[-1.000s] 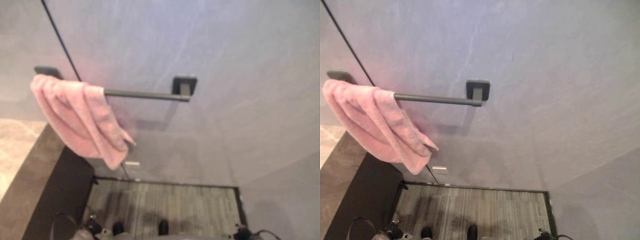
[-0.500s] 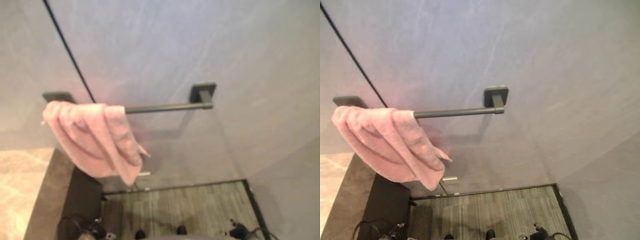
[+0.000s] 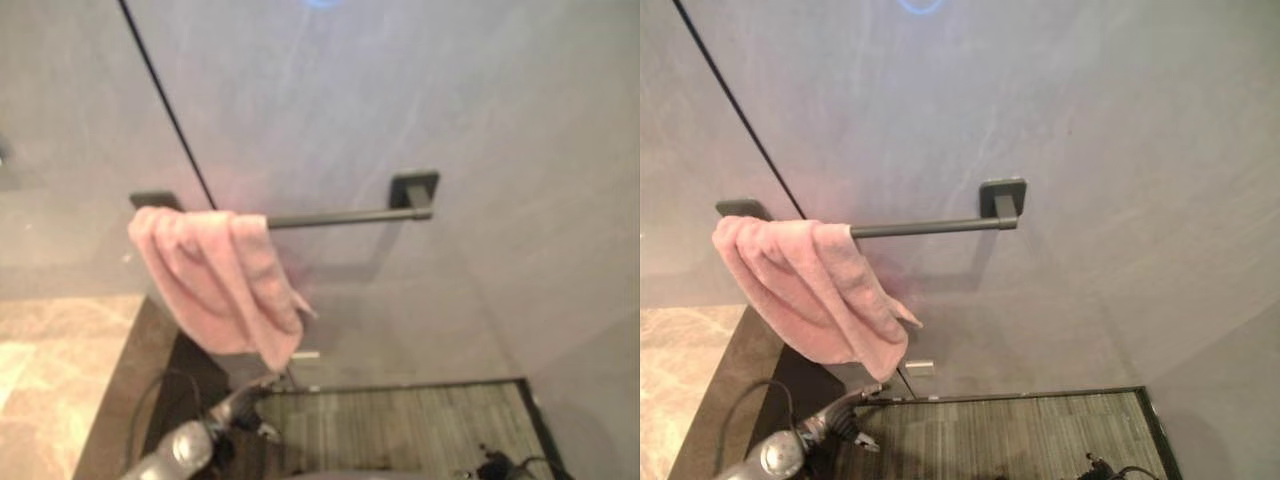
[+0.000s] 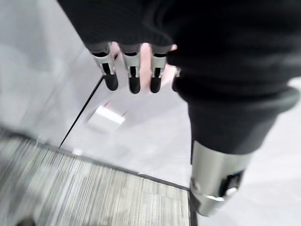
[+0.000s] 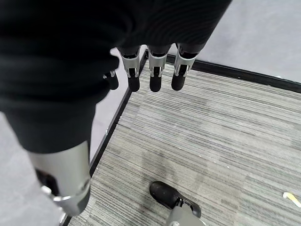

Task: Put brush and paste in cup on sink, flatten towel.

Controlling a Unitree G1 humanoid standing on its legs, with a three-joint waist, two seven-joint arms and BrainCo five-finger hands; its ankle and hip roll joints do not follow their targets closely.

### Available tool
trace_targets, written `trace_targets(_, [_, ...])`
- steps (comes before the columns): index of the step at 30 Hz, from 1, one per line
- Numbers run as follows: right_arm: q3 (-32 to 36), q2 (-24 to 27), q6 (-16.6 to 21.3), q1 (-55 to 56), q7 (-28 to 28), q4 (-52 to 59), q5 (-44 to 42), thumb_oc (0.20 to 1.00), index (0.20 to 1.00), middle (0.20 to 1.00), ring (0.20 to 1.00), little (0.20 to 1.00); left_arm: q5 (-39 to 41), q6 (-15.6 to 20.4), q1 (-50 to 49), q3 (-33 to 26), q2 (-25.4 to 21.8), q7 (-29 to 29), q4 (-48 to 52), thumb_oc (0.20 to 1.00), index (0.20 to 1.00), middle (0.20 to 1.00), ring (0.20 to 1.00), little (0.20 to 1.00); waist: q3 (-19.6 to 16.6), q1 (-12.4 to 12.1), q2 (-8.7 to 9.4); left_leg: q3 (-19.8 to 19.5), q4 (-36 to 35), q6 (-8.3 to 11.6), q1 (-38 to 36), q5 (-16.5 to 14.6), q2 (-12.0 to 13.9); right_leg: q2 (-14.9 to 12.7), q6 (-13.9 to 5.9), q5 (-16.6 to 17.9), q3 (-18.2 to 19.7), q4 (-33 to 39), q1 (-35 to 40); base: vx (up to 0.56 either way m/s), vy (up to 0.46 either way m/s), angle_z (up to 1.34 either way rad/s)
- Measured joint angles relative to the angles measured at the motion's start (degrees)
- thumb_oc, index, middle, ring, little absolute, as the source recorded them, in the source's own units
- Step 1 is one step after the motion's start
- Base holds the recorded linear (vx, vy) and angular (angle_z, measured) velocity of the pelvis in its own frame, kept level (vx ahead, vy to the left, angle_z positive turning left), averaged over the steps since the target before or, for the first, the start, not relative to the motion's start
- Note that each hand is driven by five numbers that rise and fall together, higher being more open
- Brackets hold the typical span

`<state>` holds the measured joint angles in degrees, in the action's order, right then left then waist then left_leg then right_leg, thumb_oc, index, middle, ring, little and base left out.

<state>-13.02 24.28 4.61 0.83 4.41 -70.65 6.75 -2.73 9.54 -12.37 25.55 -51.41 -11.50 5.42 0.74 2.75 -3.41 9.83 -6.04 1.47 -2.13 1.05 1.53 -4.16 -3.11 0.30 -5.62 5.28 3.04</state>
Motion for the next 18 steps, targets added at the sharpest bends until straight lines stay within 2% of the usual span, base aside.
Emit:
trace_targets(1, [0.20, 0.09, 0.15, 0.28, 0.08, 0.02, 0.00, 1.000, 1.000, 1.000, 1.000, 1.000, 1.93, 0.48, -1.34, -2.25, -2.35, -0.40, 3.92, 1.000, 1.000, 1.000, 1.000, 1.000, 0.39, 0.01, 0.59, -0.11, 0.01, 0.02, 0.01, 0.00, 0.04, 0.09, -0.03, 0.03, -0.13, -0.04, 0.07, -0.01, 0.007, 0.09])
trace_targets(2, [0.31, 0.43, -0.04, 1.42, -0.16, -0.10, -0.10, 1.000, 1.000, 1.000, 1.000, 1.000, 10.73, 1.42, -4.10, -9.60, -7.07, -2.34, 10.08, 1.000, 1.000, 1.000, 1.000, 1.000, 0.24, -0.80, 0.41, -0.45, 0.00, 0.29, 0.11, 0.16, -0.10, -0.07, -0.18, 0.02, -0.45, -0.10, 0.15, -0.01, 0.005, 0.09])
trace_targets(6, [-0.27, -0.64, 0.62, 4.58, -2.15, -0.25, -0.12, 1.000, 1.000, 1.000, 1.000, 1.000, 29.55, 2.25, -14.94, -24.08, -12.96, -5.94, 14.36, 1.000, 1.000, 1.000, 1.000, 1.000, 0.48, -1.55, 0.30, -1.03, 0.02, 0.32, 0.17, 0.23, -0.27, -0.17, -0.31, -0.06, -0.88, -0.39, 0.35, 0.00, 0.003, 0.08])
trace_targets(8, [-0.33, -1.54, 0.59, 5.94, -2.78, -1.08, -0.12, 1.000, 1.000, 1.000, 1.000, 1.000, 31.95, 2.48, -15.59, -26.62, -12.87, -5.62, 14.08, 1.000, 1.000, 1.000, 1.000, 1.000, 0.68, -2.28, 0.59, -1.56, 0.02, 0.33, 0.20, 0.23, -0.30, -0.21, -0.45, -0.18, -1.60, -0.39, 0.60, 0.01, 0.014, 0.19])
trace_targets(10, [-0.30, -2.65, 0.87, 7.16, -3.38, -1.94, -0.20, 1.000, 1.000, 1.000, 1.000, 1.000, 32.91, 3.49, -17.71, -32.41, -12.78, -3.51, 13.77, 1.000, 1.000, 1.000, 1.000, 1.000, 0.76, -2.74, 1.39, -2.40, 0.02, 0.40, 0.23, 0.29, -0.34, -0.25, -0.69, -0.40, -2.10, -0.25, 0.92, 0.00, 0.023, 0.19])
trace_targets(12, [0.01, -2.88, 1.19, 7.43, -3.36, -2.02, -0.57, 1.000, 1.000, 1.000, 1.000, 1.000, 35.69, 5.09, -17.72, -36.59, -11.87, -2.24, 10.29, 1.000, 1.000, 1.000, 1.000, 1.000, 0.39, -3.16, 1.84, -2.77, 0.01, 0.41, 0.56, 0.27, -0.42, -0.36, -0.80, -0.49, -2.63, -0.28, 0.84, 0.01, 0.031, 0.11])
trace_targets(14, [0.23, -2.88, 1.50, 7.74, -3.36, -0.91, -0.70, 1.000, 1.000, 1.000, 1.000, 1.000, 36.29, 5.18, -17.65, -39.95, -11.95, -0.74, 6.70, 1.000, 1.000, 1.000, 1.000, 1.000, -0.02, -3.16, 1.84, -2.90, 0.01, 0.54, 1.09, 0.18, -0.45, -0.43, -0.82, -0.51, -2.87, -0.18, 0.57, 0.01, 0.033, 0.05])
trace_targets(18, [0.71, -2.89, 1.78, 8.03, -3.37, -0.03, -2.38, 1.000, 1.000, 1.000, 1.000, 1.000, 36.63, 6.28, -16.33, -39.43, -11.35, 1.22, 2.95, 1.000, 1.000, 1.000, 1.000, 1.000, -0.98, -3.23, 2.14, -2.84, 0.04, 0.27, 1.41, 0.38, -0.85, -0.81, -0.84, -0.43, -2.96, -0.39, 0.07, 0.01, 0.052, 0.01])
